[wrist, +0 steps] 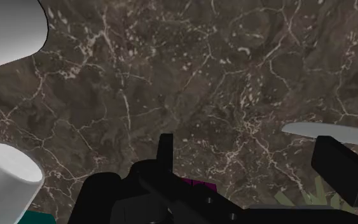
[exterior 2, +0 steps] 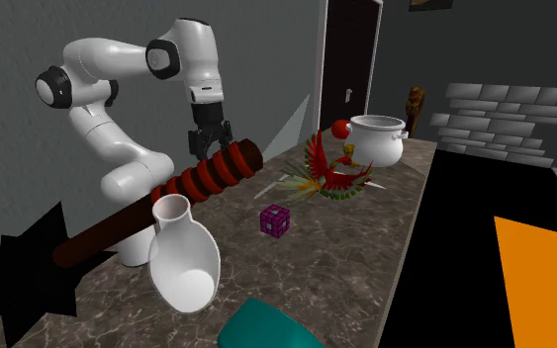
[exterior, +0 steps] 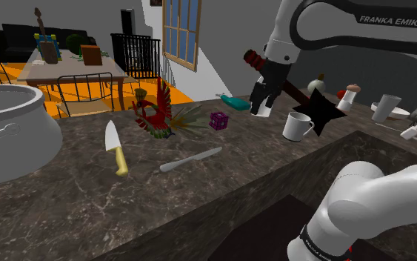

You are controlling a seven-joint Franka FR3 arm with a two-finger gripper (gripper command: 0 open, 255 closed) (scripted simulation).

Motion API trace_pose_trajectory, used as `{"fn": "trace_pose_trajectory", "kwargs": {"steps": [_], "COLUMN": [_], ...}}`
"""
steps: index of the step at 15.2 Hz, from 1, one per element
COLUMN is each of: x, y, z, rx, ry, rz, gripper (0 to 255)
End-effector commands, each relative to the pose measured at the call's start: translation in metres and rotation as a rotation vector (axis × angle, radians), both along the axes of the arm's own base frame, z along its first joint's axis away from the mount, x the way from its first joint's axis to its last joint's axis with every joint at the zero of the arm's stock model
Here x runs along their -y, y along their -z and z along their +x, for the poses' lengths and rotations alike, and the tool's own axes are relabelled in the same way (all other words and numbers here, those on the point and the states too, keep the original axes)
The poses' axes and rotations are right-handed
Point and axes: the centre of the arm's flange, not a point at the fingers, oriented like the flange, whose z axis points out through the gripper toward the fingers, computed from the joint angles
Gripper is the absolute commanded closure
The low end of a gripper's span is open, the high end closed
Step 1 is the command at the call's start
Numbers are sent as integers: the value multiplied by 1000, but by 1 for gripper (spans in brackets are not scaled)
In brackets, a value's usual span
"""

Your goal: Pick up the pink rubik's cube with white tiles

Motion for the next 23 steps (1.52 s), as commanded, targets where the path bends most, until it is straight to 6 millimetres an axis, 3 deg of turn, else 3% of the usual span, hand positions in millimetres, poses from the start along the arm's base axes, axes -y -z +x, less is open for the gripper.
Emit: {"fn": "trace_pose_trajectory", "kwargs": {"steps": [1,17,23], "x": [0,37,37], "y": [0,88,115], "z": [0,202,203], "rx": [0,-82,-83], "ry": [0,-38,-38], "rz": [0,48,48], "gripper": [0,0,0]}}
